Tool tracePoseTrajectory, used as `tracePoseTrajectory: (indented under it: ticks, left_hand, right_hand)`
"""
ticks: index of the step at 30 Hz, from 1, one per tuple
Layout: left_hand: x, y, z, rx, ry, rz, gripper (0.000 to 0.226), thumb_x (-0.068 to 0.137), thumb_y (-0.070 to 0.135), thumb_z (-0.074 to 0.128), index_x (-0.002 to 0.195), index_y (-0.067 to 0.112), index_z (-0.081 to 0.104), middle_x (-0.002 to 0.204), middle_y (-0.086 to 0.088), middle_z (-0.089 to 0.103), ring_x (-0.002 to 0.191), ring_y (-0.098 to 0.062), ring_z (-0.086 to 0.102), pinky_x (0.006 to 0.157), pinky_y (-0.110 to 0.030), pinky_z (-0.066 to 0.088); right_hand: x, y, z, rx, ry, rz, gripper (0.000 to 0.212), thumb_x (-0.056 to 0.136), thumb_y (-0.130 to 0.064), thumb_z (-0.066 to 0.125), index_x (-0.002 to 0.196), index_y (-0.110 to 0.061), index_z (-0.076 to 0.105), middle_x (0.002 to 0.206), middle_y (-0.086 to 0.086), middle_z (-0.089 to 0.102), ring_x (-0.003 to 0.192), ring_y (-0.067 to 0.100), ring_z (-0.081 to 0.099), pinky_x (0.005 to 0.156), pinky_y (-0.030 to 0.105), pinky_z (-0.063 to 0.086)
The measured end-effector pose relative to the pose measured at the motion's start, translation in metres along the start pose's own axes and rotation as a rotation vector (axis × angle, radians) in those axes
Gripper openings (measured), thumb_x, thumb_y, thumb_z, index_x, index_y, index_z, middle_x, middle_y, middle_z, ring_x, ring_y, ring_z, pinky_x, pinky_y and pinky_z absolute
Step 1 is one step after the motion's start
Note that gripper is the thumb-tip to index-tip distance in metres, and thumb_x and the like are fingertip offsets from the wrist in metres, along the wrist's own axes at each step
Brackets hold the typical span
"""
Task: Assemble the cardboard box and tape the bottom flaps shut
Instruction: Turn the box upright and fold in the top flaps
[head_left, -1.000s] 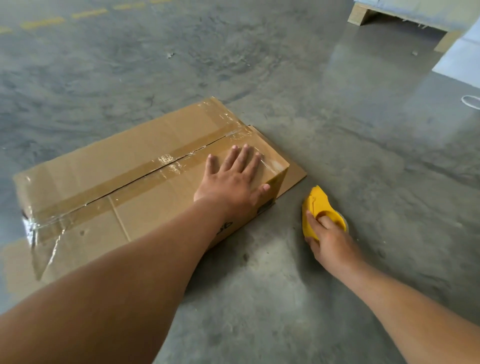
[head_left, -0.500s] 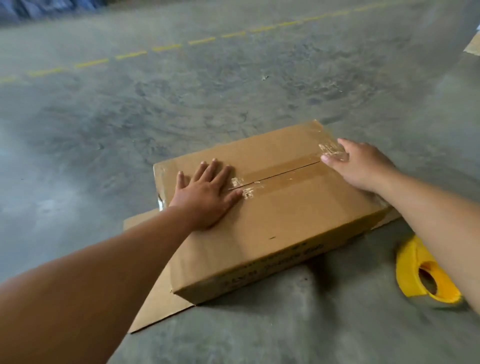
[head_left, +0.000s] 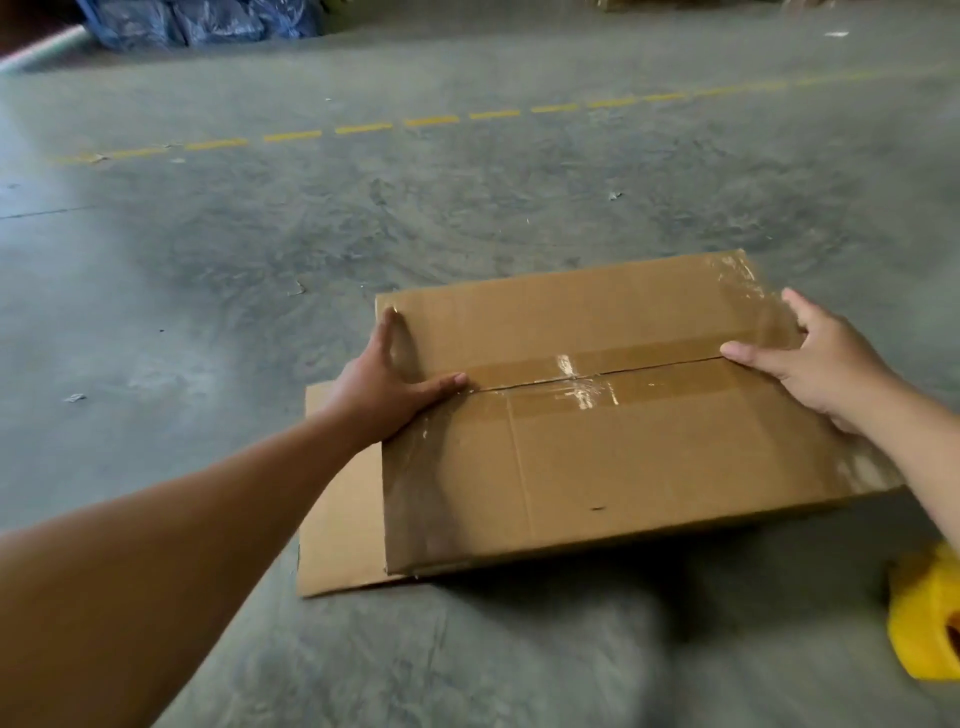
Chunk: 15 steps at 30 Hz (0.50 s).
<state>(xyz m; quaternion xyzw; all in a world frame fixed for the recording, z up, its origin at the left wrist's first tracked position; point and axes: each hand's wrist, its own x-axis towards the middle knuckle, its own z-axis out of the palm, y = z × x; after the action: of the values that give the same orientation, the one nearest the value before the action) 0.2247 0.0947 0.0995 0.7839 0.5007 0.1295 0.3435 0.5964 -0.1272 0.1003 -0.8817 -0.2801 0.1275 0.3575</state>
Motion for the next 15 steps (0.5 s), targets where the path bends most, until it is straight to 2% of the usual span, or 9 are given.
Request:
tracePoseTrajectory:
  ticks: [2, 6, 8, 9, 10, 12, 13, 15]
  left_hand:
    - [-0.002, 0.003, -0.023, 0.002, 0.072, 0.057, 0.135, 0.063, 0.066, 0.082, 0.158, 0.040, -0.009, 0.162, -0.009, 0.032, 0.139, -0.035, 0.044, 0.105, -0.045, 0.044]
    - [-0.008, 0.000, -0.060, -0.066, 0.213, 0.151, 0.155, 0.050, 0.064, 0.090, 0.152, 0.043, -0.025, 0.168, -0.003, 0.015, 0.147, -0.030, 0.033, 0.114, -0.047, 0.035]
    - [-0.016, -0.010, -0.065, -0.173, 0.233, 0.164, 0.158, 0.044, 0.068, 0.090, 0.150, 0.047, -0.025, 0.168, 0.000, 0.012, 0.149, -0.024, 0.030, 0.117, -0.045, 0.032]
    - [-0.022, -0.018, -0.064, -0.243, 0.239, 0.173, 0.155, 0.043, 0.069, 0.090, 0.152, 0.048, -0.018, 0.167, 0.001, 0.018, 0.148, -0.021, 0.033, 0.117, -0.044, 0.033]
    - [-0.028, -0.027, -0.060, -0.308, 0.251, 0.188, 0.147, 0.044, 0.069, 0.090, 0.154, 0.049, -0.005, 0.163, 0.003, 0.030, 0.144, -0.018, 0.038, 0.116, -0.046, 0.036]
    - [-0.041, -0.048, -0.048, -0.395, 0.311, 0.220, 0.116, 0.052, 0.070, 0.088, 0.145, 0.047, 0.022, 0.145, 0.006, 0.051, 0.132, -0.015, 0.053, 0.108, -0.050, 0.046]
    - [-0.053, -0.055, -0.041, -0.412, 0.345, 0.219, 0.099, 0.058, 0.074, 0.083, 0.136, 0.044, 0.029, 0.136, 0.006, 0.056, 0.125, -0.014, 0.058, 0.103, -0.050, 0.049]
    - [-0.079, -0.062, -0.032, -0.382, 0.381, 0.183, 0.077, 0.069, 0.080, 0.067, 0.123, 0.039, 0.031, 0.120, 0.004, 0.061, 0.108, -0.017, 0.063, 0.093, -0.046, 0.053]
  right_hand:
    - [-0.007, -0.015, -0.005, 0.082, 0.065, -0.042, 0.133, 0.037, -0.076, 0.077, 0.149, -0.038, 0.016, 0.150, 0.007, 0.036, 0.129, 0.021, 0.047, 0.105, 0.045, 0.041]
    - [-0.028, -0.031, -0.012, 0.188, 0.133, -0.052, 0.124, 0.046, -0.074, 0.080, 0.147, -0.044, 0.014, 0.147, 0.004, 0.038, 0.129, 0.019, 0.046, 0.105, 0.046, 0.042]
    - [-0.046, -0.026, -0.007, 0.201, 0.138, -0.044, 0.107, 0.046, -0.073, 0.081, 0.138, -0.043, 0.037, 0.134, 0.004, 0.052, 0.117, 0.020, 0.057, 0.099, 0.047, 0.048]
    - [-0.059, -0.023, -0.001, 0.216, 0.156, -0.062, 0.092, 0.049, -0.069, 0.083, 0.128, -0.037, 0.048, 0.123, 0.003, 0.059, 0.107, 0.020, 0.063, 0.094, 0.046, 0.051]
    - [-0.072, -0.017, 0.007, 0.226, 0.190, -0.070, 0.082, 0.053, -0.063, 0.084, 0.121, -0.031, 0.052, 0.117, 0.003, 0.062, 0.100, 0.021, 0.064, 0.091, 0.045, 0.053]
    - [-0.099, -0.004, 0.022, 0.192, 0.279, -0.064, 0.080, 0.057, -0.058, 0.084, 0.122, -0.027, 0.050, 0.121, 0.008, 0.056, 0.102, 0.026, 0.060, 0.092, 0.044, 0.050]
    - [-0.112, 0.004, 0.028, 0.195, 0.300, -0.068, 0.085, 0.056, -0.060, 0.083, 0.124, -0.024, 0.047, 0.123, 0.010, 0.053, 0.105, 0.028, 0.058, 0.093, 0.045, 0.049]
    - [-0.132, 0.021, 0.034, 0.287, 0.262, -0.086, 0.089, 0.049, -0.068, 0.081, 0.119, -0.024, 0.046, 0.117, 0.007, 0.057, 0.104, 0.025, 0.061, 0.090, 0.042, 0.051]
